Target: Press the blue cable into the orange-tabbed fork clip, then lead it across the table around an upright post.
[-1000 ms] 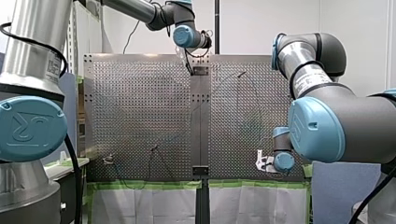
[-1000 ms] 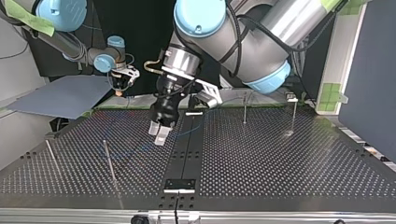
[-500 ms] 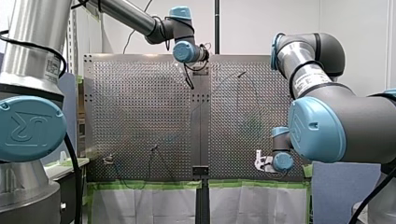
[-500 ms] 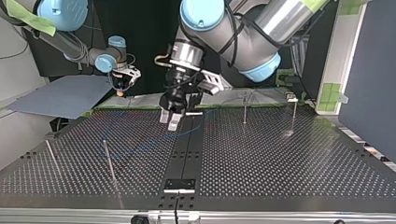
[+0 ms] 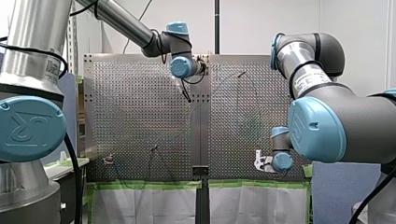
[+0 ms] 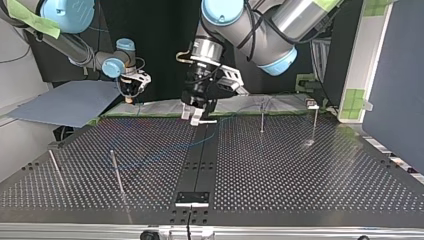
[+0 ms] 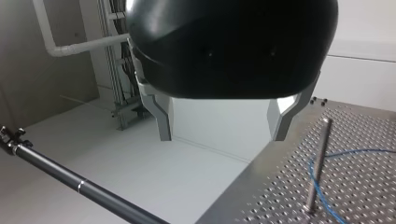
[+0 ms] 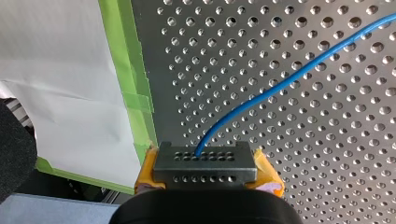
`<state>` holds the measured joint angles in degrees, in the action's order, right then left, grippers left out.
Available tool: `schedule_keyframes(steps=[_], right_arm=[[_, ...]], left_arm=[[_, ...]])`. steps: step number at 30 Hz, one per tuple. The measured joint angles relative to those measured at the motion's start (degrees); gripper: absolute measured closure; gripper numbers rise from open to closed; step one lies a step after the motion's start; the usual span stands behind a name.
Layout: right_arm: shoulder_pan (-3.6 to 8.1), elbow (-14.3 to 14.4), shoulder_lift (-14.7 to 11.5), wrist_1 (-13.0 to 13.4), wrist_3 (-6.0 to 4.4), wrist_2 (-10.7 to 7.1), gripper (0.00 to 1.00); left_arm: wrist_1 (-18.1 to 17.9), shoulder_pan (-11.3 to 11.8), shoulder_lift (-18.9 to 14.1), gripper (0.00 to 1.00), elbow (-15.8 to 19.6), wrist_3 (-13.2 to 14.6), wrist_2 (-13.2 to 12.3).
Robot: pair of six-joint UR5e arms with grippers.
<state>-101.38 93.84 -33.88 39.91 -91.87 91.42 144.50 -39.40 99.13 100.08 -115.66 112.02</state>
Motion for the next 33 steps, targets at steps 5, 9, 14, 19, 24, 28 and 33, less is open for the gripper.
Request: schedule_keyframes(steps=[5, 9, 14, 19, 24, 28, 33], right_arm=[[0.0, 0.0, 0.0, 0.1, 0.0, 0.0, 1.0], [0.0, 0.0, 0.0, 0.1, 0.0, 0.0, 1.0], [0.0, 0.0, 0.0, 0.1, 0.0, 0.0, 1.0], [0.0, 0.0, 0.0, 0.1, 0.0, 0.0, 1.0], [0.0, 0.0, 0.0, 0.1, -0.02, 0.0, 1.0], [0.0, 0.0, 0.0, 0.1, -0.02, 0.0, 1.0], [0.0, -0.1, 0.0, 0.1, 0.0, 0.0, 1.0]], left_arm=[[-2.9, 0.0, 0.0, 0.0, 2.9, 0.0, 0.4], [-5.3, -0.1, 0.0, 0.0, 5.3, 0.0, 0.4], [-8.0, -0.2, 0.0, 0.0, 8.0, -0.1, 0.4], [-10.7, -0.2, 0.0, 0.0, 10.7, -0.2, 0.7], [-12.6, -0.2, 0.1, 0.0, 13.4, -0.2, 1.4], [-12.9, -0.2, 0.2, 0.0, 15.6, -0.2, 1.5], [-12.9, -0.2, 0.3, 0.0, 18.3, -0.1, 1.6]])
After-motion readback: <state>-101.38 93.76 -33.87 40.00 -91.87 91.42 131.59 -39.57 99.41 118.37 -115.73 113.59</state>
